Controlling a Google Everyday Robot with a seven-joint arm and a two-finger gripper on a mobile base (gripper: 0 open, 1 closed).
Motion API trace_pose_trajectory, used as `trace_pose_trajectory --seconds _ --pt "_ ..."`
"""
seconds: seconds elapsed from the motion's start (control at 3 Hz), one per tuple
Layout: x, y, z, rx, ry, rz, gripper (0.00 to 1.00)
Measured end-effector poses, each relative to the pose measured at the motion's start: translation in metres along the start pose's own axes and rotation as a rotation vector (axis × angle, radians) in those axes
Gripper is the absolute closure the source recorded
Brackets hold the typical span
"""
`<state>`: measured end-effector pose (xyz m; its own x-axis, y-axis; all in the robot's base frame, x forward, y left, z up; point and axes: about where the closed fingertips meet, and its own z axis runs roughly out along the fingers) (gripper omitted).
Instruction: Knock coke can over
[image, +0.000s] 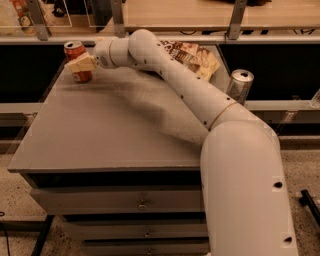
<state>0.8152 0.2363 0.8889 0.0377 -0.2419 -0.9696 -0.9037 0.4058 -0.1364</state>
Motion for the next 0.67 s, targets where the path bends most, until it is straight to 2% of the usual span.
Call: trace_pose_trajectory --seconds 0.33,0.67 --pt "-0.0032 0.0039 -0.003 0.008 0.022 -0.017 0.31" --pt "-0.0033 0.0072 -0.0013 0.008 0.051 -0.023 0.55"
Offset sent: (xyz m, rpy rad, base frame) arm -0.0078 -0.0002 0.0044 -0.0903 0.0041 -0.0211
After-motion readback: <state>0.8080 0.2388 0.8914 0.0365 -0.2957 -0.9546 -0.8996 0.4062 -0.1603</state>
